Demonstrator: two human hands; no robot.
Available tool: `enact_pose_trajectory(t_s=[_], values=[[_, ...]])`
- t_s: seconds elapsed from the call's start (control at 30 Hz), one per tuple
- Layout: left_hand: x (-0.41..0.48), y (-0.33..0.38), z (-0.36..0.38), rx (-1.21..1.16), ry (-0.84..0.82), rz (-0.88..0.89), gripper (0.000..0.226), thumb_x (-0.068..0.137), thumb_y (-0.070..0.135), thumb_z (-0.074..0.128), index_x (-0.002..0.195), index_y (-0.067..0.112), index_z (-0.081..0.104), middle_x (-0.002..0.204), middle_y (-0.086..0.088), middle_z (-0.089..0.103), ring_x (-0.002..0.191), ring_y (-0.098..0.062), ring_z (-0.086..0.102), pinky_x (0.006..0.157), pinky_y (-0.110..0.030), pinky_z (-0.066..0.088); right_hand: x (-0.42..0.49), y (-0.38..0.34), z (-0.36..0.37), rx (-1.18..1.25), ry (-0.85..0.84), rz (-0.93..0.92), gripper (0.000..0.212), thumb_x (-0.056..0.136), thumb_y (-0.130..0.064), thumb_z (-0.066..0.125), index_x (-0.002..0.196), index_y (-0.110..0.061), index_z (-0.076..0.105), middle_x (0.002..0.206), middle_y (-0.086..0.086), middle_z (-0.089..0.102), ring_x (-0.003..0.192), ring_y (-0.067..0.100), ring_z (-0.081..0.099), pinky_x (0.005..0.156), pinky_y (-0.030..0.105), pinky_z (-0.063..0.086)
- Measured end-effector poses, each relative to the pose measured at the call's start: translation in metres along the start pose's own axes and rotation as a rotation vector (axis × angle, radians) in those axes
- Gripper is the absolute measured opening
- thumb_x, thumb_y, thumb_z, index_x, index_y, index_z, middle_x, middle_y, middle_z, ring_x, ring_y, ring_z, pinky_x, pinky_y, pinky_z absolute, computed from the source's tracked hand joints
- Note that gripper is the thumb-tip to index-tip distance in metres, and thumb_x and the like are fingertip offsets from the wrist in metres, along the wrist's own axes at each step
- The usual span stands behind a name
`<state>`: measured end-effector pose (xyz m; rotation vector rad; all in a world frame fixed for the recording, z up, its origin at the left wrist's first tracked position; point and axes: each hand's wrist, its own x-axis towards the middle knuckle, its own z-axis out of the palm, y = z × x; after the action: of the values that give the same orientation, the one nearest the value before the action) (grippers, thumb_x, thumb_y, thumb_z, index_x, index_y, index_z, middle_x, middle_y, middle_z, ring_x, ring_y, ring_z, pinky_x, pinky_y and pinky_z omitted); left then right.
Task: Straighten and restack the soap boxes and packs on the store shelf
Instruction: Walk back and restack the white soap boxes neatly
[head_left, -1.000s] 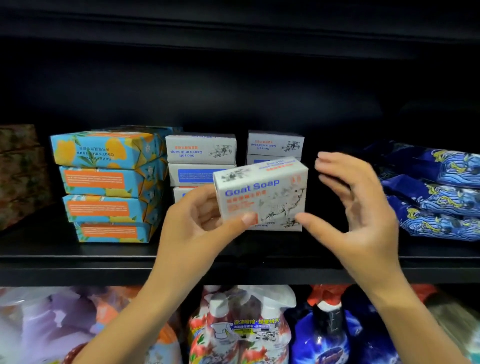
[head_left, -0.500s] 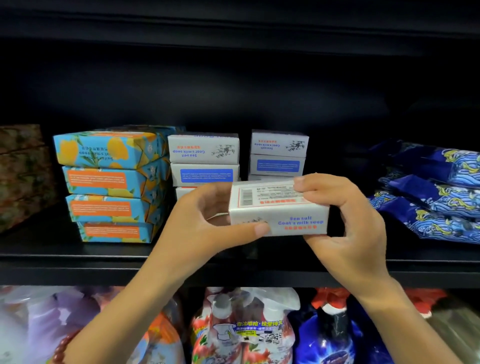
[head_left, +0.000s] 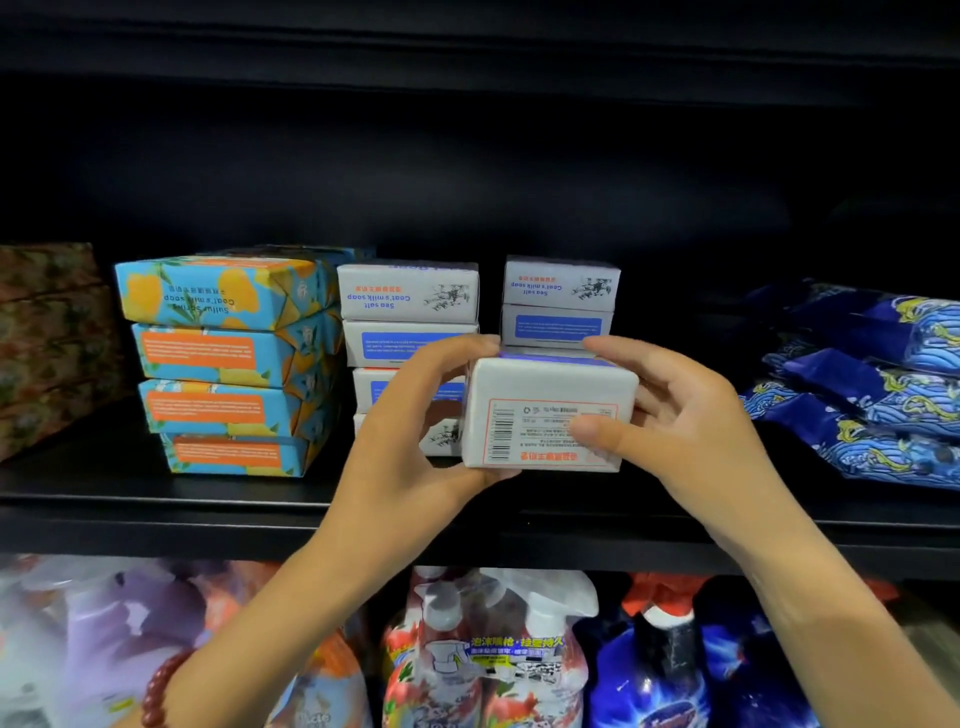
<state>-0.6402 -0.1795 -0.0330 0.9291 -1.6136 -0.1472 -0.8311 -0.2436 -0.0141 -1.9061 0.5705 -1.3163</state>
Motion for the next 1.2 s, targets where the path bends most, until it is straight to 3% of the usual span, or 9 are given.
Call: enact_pose_trajectory(t_s=[0.1, 0.2, 0.3, 0.4, 0.5, 0.67, 0.8, 0.97, 1.2], values=[[-0.002, -0.001, -0.004, -0.025, -0.062, -0.029, 0.084, 0.062, 0.031, 0.083, 0.133, 0.034, 0.039, 0.134, 0.014, 0.047, 0.124, -0.011, 0.048, 0.092, -0.021, 0.048, -0.006, -0.002, 0.006, -0.231, 0.136, -0.248, 0.048, 0.064, -0.014, 0.083, 0.107, -0.016, 0.062, 0.104, -0.009, 0.063, 0.102, 0.008, 0.061, 0.079, 0.015, 0.05], [0.0, 0.006, -0.007, -0.152, -0.072, -0.2, 0.088, 0.058, 0.046, 0.077, 0.136, 0.039, 0.037, 0.125, 0.015, 0.056, 0.117, -0.007, 0.055, 0.087, -0.019, 0.049, -0.011, 0.005, 0.011, -0.545, 0.269, -0.589, 0.035, 0.071, -0.005, 0.075, 0.102, -0.004, 0.059, 0.105, -0.003, 0.053, 0.104, 0.005, 0.053, 0.085, 0.012, 0.042], [0.003, 0.01, -0.01, -0.208, -0.058, -0.322, 0.079, 0.056, 0.053, 0.07, 0.129, 0.034, 0.048, 0.113, 0.019, 0.065, 0.104, 0.003, 0.061, 0.077, -0.01, 0.048, -0.012, 0.011, 0.014, -0.508, 0.261, -0.681, 0.032, 0.073, 0.004, 0.07, 0.101, -0.004, 0.056, 0.105, 0.005, 0.052, 0.104, 0.012, 0.053, 0.088, 0.017, 0.043], [0.005, 0.011, -0.013, -0.243, -0.141, -0.346, 0.069, 0.054, 0.044, 0.078, 0.118, 0.029, 0.058, 0.107, 0.018, 0.069, 0.1, -0.001, 0.065, 0.078, -0.013, 0.05, -0.014, 0.014, 0.017, -0.519, 0.248, -0.75, 0.037, 0.072, 0.007, 0.069, 0.1, -0.008, 0.05, 0.105, 0.01, 0.053, 0.106, 0.016, 0.054, 0.091, 0.018, 0.043], [0.001, 0.009, -0.013, -0.256, -0.097, -0.283, 0.057, 0.05, 0.033, 0.083, 0.104, 0.026, 0.065, 0.103, 0.011, 0.072, 0.097, -0.006, 0.067, 0.075, -0.014, 0.051, -0.015, 0.013, 0.018, -0.532, 0.166, -0.71, 0.034, 0.077, -0.005, 0.069, 0.102, -0.009, 0.047, 0.112, 0.007, 0.049, 0.113, 0.012, 0.049, 0.091, 0.013, 0.041], [-0.007, 0.004, -0.018, -0.229, -0.042, -0.151, 0.06, 0.055, 0.027, 0.085, 0.111, 0.029, 0.064, 0.112, 0.007, 0.069, 0.108, -0.011, 0.063, 0.087, -0.021, 0.05, -0.016, 0.003, 0.013, -0.438, -0.053, -0.39, 0.07, 0.063, -0.036, 0.081, 0.123, -0.018, 0.051, 0.13, -0.005, 0.045, 0.125, 0.004, 0.042, 0.096, 0.011, 0.036], [-0.016, 0.001, -0.023, -0.218, -0.016, -0.108, 0.062, 0.057, 0.029, 0.084, 0.115, 0.036, 0.062, 0.116, 0.009, 0.066, 0.112, -0.011, 0.06, 0.089, -0.023, 0.05, -0.02, 0.0, 0.021, -0.395, -0.049, -0.309, 0.07, 0.064, -0.034, 0.078, 0.127, -0.022, 0.051, 0.122, -0.011, 0.051, 0.117, 0.004, 0.048, 0.092, 0.012, 0.039], [-0.051, -0.01, -0.035, 0.33, 0.265, -0.066, 0.051, 0.069, 0.047, 0.072, 0.112, 0.022, 0.059, 0.112, 0.016, 0.062, 0.108, -0.006, 0.058, 0.087, -0.016, 0.045, -0.021, 0.001, 0.045, -0.397, -0.021, -0.222, 0.071, 0.065, -0.042, 0.079, 0.127, -0.019, 0.054, 0.119, -0.012, 0.052, 0.115, -0.001, 0.047, 0.09, 0.01, 0.039], [-0.075, -0.023, -0.067, 0.736, 0.162, -0.065, 0.041, 0.078, 0.054, 0.059, 0.084, 0.015, 0.07, 0.086, 0.007, 0.068, 0.083, -0.016, 0.062, 0.07, -0.037, 0.051, -0.01, 0.012, 0.076, -0.547, -0.096, -0.152, 0.067, 0.065, -0.039, 0.08, 0.125, -0.018, 0.056, 0.113, -0.014, 0.048, 0.103, -0.009, 0.041, 0.087, -0.001, 0.03]])
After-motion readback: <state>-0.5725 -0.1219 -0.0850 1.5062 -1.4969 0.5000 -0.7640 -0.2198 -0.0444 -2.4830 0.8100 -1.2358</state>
